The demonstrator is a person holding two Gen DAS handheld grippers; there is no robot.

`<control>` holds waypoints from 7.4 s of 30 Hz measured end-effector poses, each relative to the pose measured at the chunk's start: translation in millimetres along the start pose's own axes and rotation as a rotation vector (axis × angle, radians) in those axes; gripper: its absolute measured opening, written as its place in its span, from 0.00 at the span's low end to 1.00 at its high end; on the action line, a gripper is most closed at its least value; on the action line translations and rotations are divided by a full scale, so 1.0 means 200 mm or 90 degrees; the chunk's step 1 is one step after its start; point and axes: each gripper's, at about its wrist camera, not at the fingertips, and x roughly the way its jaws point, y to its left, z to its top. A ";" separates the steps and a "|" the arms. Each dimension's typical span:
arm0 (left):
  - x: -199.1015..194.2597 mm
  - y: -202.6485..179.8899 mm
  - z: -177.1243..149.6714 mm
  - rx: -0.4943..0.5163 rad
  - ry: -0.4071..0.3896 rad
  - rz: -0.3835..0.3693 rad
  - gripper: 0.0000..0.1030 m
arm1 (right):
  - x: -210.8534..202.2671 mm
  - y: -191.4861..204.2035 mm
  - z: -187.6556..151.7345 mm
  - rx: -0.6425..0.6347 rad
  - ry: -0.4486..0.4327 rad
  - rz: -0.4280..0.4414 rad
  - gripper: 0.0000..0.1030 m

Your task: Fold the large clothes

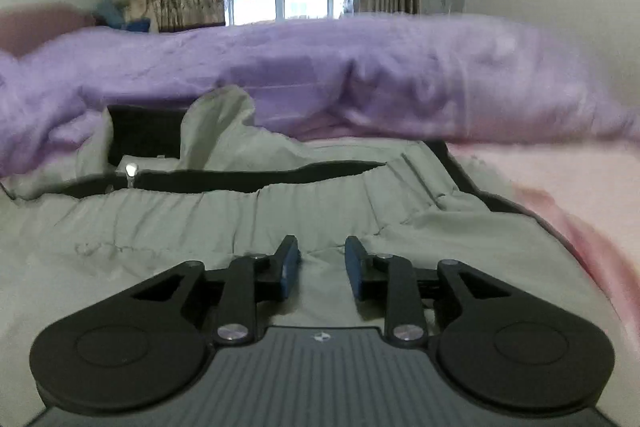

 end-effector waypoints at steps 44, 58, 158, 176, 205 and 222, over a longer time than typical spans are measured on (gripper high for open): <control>-0.32 -0.40 -0.25 0.068 0.008 -0.019 0.88 | -0.39 0.47 -0.30 -0.071 -0.011 0.099 0.34; -0.52 -0.41 -0.36 0.107 0.045 -0.040 0.91 | -0.49 0.52 -0.35 -0.056 0.029 0.149 0.30; -1.45 0.31 -0.73 0.094 0.107 -0.061 1.00 | -1.45 -0.43 -0.66 0.037 0.065 -0.076 0.45; -1.44 0.40 -0.70 0.041 0.109 -0.057 1.00 | -1.43 -0.60 -0.89 0.229 0.136 -0.024 0.63; -1.23 0.37 -0.85 0.044 0.175 -0.038 1.00 | -1.24 -0.85 -0.82 0.400 0.240 0.156 0.47; -1.26 0.35 -0.85 0.095 0.172 -0.033 1.00 | -0.73 -1.09 -0.65 0.450 0.297 0.374 0.37</control>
